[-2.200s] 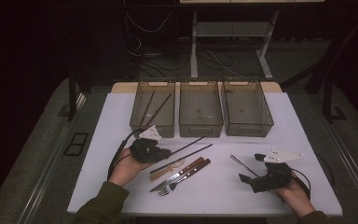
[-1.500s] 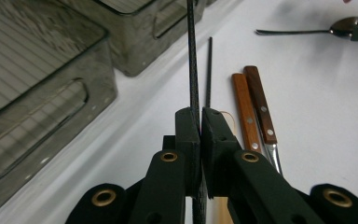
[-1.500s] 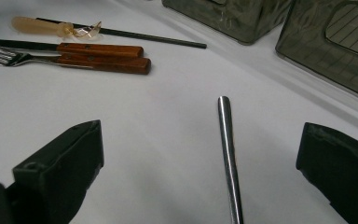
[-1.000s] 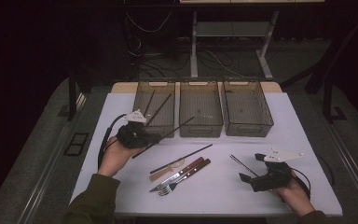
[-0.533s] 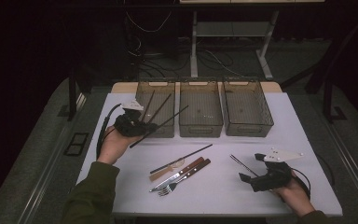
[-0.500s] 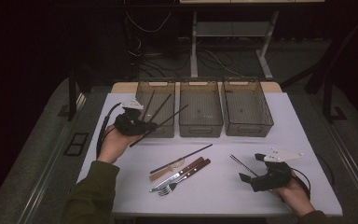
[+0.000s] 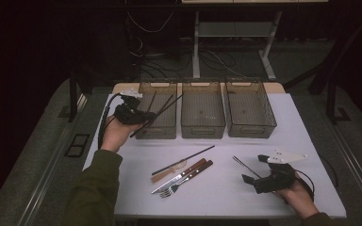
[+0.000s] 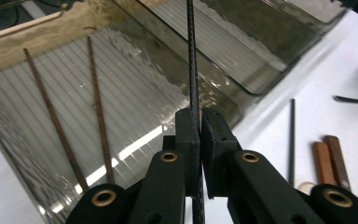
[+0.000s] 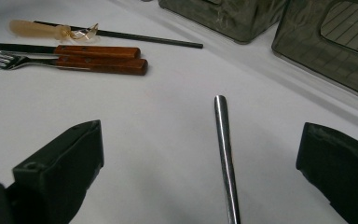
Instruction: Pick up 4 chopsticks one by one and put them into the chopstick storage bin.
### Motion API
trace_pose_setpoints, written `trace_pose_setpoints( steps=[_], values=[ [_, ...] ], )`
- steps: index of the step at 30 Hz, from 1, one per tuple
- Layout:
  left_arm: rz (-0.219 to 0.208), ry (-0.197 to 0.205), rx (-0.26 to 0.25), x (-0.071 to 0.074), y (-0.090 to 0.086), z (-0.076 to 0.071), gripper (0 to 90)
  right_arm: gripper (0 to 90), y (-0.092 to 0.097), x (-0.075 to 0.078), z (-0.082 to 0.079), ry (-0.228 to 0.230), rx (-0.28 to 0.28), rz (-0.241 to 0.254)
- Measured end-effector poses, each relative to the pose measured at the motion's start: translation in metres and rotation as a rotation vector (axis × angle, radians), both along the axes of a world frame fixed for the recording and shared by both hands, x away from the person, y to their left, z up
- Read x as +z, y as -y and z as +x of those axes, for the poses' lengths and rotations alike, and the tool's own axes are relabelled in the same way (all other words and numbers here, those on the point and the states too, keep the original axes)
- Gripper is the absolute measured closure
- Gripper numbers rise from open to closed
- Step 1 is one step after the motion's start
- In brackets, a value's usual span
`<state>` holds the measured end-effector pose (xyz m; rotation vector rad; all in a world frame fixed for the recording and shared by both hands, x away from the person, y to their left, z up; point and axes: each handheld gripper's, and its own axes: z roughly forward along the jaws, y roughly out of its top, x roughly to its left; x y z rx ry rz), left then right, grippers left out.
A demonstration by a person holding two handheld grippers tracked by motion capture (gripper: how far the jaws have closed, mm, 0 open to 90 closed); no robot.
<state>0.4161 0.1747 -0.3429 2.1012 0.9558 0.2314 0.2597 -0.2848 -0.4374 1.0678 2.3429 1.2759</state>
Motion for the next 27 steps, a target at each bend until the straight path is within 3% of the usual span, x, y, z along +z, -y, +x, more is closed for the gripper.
trace_pose_setpoints(
  steps=[9, 15, 27],
  values=[
    [0.011, -0.014, 0.070, -0.004, 0.002, 0.022, 85.5, 0.9, 0.000, 0.000, 0.000, 0.000, 0.002, 0.002],
    [0.044, -0.025, 0.131, -0.009, 0.007, 0.037, 85.5, 0.9, 0.000, 0.001, -0.001, -0.002, 0.003, 0.006],
    [0.045, -0.031, 0.256, -0.026, 0.008, 0.066, 85.5, 0.9, 0.000, 0.001, -0.001, -0.002, 0.008, 0.011]
  ],
)
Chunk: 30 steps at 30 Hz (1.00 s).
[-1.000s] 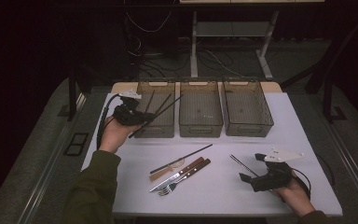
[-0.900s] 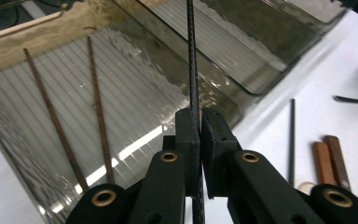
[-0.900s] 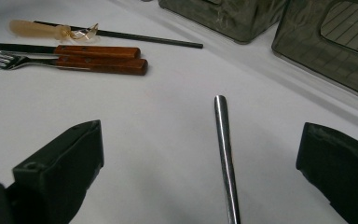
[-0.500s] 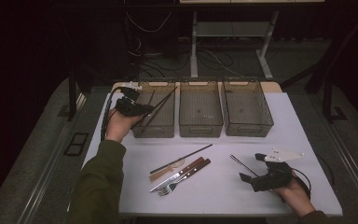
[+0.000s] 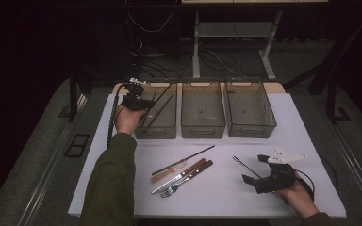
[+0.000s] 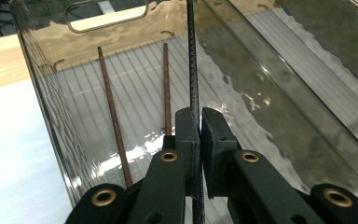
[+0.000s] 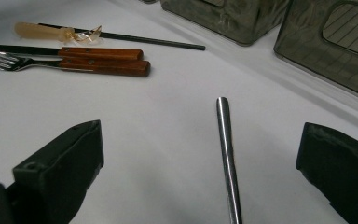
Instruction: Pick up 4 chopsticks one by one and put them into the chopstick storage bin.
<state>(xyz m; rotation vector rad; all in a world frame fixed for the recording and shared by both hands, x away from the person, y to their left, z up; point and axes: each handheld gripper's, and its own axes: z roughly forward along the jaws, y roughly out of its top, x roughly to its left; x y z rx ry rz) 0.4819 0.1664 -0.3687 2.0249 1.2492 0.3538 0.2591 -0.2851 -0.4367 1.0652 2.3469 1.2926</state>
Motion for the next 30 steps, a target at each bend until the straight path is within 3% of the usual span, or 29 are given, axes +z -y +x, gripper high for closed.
trace_pose_setpoints(
  steps=[1, 4, 7, 9, 12, 22, 25, 30],
  values=[
    [0.021, 0.000, 0.000, -0.002, -0.001, 0.002, 85.5, 0.9, 0.000, 0.000, 0.000, 0.000, 0.001, 0.000],
    [0.025, -0.028, 0.036, -0.009, -0.001, 0.006, 85.5, 0.9, 0.000, 0.000, 0.000, 0.000, 0.002, 0.000],
    [0.039, -0.032, 0.036, -0.014, 0.000, 0.008, 84.6, 0.9, 0.000, 0.000, 0.000, 0.001, 0.004, 0.002],
    [0.056, -0.020, 0.050, -0.015, 0.001, 0.009, 72.8, 0.9, 0.000, 0.000, 0.000, 0.004, 0.007, 0.003],
    [0.062, -0.007, 0.052, -0.014, 0.001, 0.008, 63.0, 0.9, 0.000, 0.000, 0.000, 0.004, 0.007, 0.003],
    [-0.008, 0.048, -0.047, -0.003, 0.002, -0.004, 45.3, 0.9, 0.000, 0.000, 0.000, 0.005, 0.007, 0.002],
    [-0.005, 0.062, -0.093, 0.000, 0.002, -0.012, 43.5, 0.9, 0.000, 0.000, 0.000, 0.002, 0.005, 0.001],
    [-0.036, 0.076, -0.132, 0.002, 0.002, -0.028, 37.5, 0.9, 0.000, 0.000, -0.001, 0.004, 0.007, 0.001]
  ],
)
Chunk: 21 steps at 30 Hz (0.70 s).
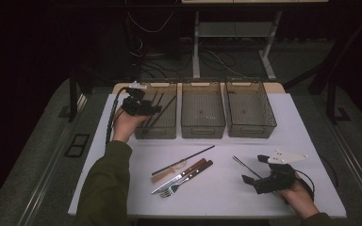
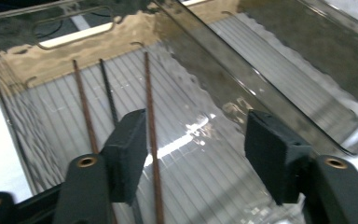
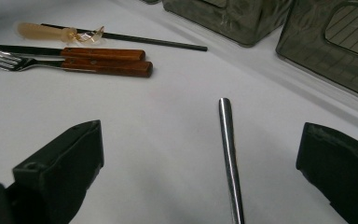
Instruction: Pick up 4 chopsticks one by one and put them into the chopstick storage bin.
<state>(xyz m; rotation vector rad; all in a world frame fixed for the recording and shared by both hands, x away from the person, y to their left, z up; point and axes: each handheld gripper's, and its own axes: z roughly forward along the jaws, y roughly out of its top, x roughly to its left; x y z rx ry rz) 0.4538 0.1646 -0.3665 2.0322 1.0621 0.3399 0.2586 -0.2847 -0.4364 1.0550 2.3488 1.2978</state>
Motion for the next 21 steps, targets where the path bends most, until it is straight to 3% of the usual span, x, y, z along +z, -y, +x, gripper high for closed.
trace_pose_setpoints(
  steps=[1, 7, 13, 16, 21],
  values=[
    [0.016, 0.012, -0.020, 0.000, -0.001, -0.003, 36.4, 0.9, 0.000, 0.000, 0.000, -0.001, -0.001, -0.001],
    [0.007, 0.027, -0.059, -0.001, 0.004, -0.031, 31.1, 0.9, -0.001, 0.000, 0.000, -0.002, -0.001, -0.003],
    [0.021, 0.031, -0.119, -0.004, 0.013, -0.060, 32.1, 0.9, -0.001, 0.000, 0.000, 0.000, -0.002, -0.007],
    [0.003, 0.032, -0.138, -0.007, 0.015, -0.074, 37.2, 0.9, -0.001, 0.000, 0.000, -0.001, -0.002, -0.007],
    [-0.024, 0.030, -0.169, -0.015, 0.013, -0.093, 56.4, 0.9, -0.001, 0.000, 0.000, 0.001, -0.003, -0.010]
  ],
)
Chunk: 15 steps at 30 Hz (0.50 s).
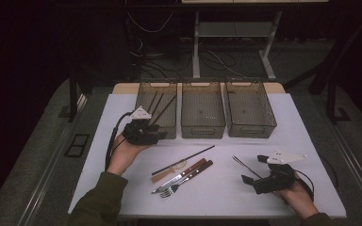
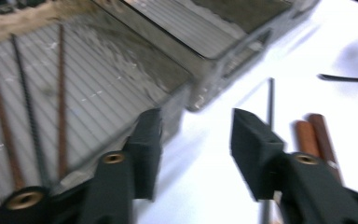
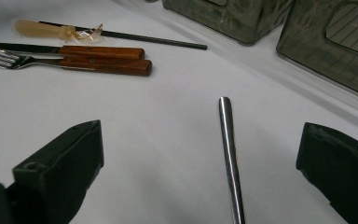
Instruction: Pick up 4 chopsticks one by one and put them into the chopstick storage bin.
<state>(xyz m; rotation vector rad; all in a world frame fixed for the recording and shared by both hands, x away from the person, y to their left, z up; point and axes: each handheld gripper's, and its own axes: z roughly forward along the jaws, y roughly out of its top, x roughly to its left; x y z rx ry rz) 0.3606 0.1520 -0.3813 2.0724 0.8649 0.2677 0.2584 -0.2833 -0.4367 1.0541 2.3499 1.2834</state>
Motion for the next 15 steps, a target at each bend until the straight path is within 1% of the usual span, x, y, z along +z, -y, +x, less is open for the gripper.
trace_pose_setpoints(
  steps=[1, 3, 6, 9, 10, 12, 13, 15],
  values=[
    [-0.004, -0.001, -0.004, -0.001, -0.001, -0.003, 58.9, 0.9, 0.000, 0.000, 0.000, 0.000, 0.000, 0.000],
    [-0.009, -0.006, -0.022, -0.005, -0.003, -0.009, 66.7, 0.9, 0.000, 0.000, 0.000, 0.000, 0.000, 0.000],
    [-0.010, -0.021, -0.047, -0.009, -0.004, -0.019, 73.2, 0.9, 0.000, 0.000, 0.000, -0.002, 0.001, 0.001],
    [0.007, -0.018, -0.074, -0.014, -0.003, -0.030, 81.5, 0.9, 0.000, 0.000, 0.000, 0.001, -0.001, -0.001],
    [0.009, -0.023, -0.082, -0.017, -0.003, -0.033, 83.7, 0.9, 0.000, 0.000, -0.001, 0.001, -0.001, -0.001],
    [0.028, -0.032, -0.100, -0.021, -0.003, -0.040, 85.7, 0.9, 0.000, 0.001, -0.001, 0.001, -0.002, -0.002],
    [0.032, -0.034, -0.110, -0.023, -0.004, -0.042, 85.7, 0.9, 0.000, 0.001, -0.001, 0.001, -0.001, -0.002],
    [0.035, -0.044, -0.115, -0.027, -0.004, -0.048, 85.3, 0.9, 0.000, 0.001, -0.001, 0.001, -0.001, -0.001]
  ],
)
